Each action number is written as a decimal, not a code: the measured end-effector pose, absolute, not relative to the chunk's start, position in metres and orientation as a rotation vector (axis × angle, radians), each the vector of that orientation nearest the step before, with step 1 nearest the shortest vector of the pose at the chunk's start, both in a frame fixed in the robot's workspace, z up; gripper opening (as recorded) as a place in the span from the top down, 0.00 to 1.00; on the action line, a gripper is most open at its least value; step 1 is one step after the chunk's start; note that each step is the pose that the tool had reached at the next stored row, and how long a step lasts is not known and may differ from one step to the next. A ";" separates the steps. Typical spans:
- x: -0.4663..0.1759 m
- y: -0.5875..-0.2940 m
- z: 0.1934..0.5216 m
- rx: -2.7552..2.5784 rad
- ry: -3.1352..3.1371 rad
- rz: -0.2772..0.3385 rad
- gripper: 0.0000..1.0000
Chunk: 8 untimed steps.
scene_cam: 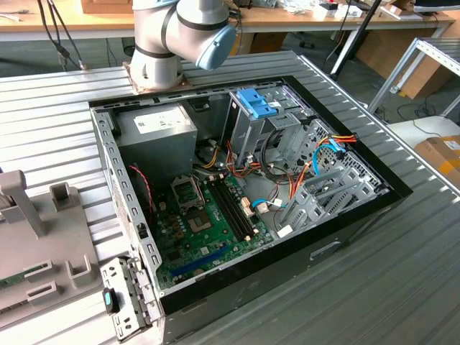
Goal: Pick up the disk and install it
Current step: 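Reach for the disk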
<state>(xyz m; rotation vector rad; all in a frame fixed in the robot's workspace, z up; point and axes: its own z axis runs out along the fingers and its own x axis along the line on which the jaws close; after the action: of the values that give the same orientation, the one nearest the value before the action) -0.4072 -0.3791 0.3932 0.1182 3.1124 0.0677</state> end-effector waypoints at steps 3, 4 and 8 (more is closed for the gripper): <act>-0.412 -0.376 0.393 0.118 3.112 0.068 0.89; -0.414 -0.375 0.393 0.118 3.112 0.068 0.89; -0.421 -0.373 0.393 0.118 3.112 0.068 0.89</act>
<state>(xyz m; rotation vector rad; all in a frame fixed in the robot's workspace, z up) -0.4209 -0.3730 0.3932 0.1180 3.1124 0.0676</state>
